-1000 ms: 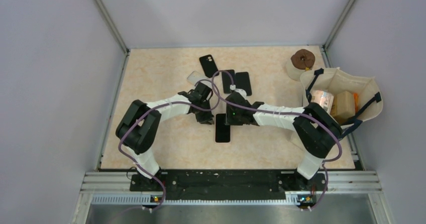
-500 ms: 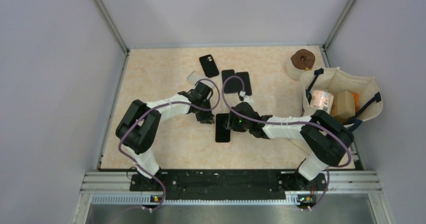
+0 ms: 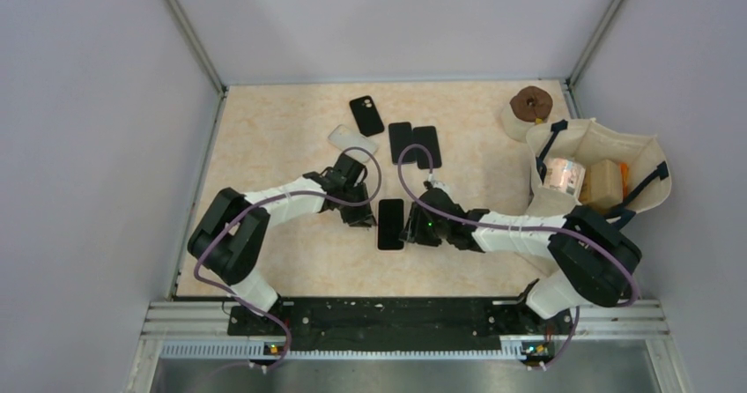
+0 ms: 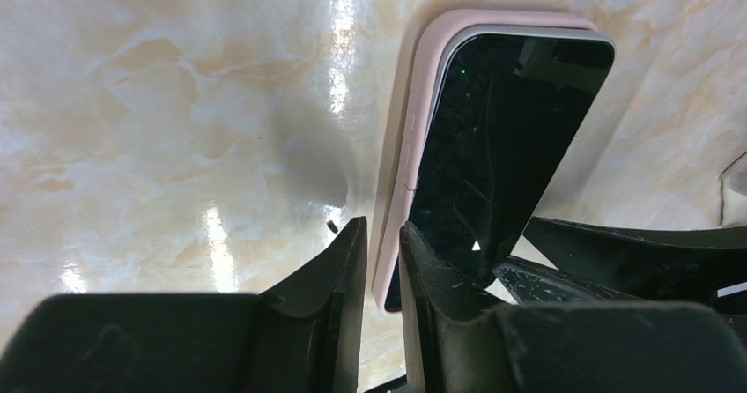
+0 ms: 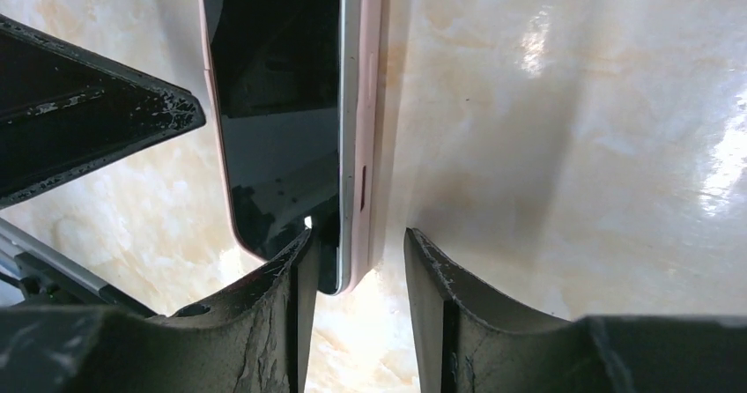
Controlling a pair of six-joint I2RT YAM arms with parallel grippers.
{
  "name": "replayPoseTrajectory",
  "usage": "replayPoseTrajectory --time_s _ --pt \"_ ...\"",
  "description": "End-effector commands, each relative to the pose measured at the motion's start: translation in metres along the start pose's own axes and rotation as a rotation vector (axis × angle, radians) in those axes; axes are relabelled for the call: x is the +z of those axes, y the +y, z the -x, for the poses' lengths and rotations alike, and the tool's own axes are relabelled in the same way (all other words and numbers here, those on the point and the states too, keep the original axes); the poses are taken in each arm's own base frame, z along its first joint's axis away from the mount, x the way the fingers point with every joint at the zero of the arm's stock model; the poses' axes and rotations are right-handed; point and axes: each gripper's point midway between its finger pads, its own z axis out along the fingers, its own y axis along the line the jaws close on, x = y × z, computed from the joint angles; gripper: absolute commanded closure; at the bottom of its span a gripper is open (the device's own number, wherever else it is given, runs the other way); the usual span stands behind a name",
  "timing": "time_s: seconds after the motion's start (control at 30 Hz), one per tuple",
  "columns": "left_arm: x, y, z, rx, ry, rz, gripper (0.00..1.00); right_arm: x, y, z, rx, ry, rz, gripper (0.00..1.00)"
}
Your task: Put the phone into the phone case
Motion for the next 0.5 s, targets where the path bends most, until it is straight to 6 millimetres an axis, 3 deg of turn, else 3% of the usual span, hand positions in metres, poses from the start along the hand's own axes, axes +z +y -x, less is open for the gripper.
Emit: replayPoseTrajectory --time_s 0.0,0.47 --pt "-0.006 -0.012 0.002 0.001 -0.030 -0.052 0.74 -0.008 -0.075 -0.069 -0.084 0.231 -0.306 0.59" --pt "-0.012 0.000 0.016 0.007 -0.088 0.015 0.74 -0.019 -0.112 -0.106 -0.211 0.294 -0.549 0.79"
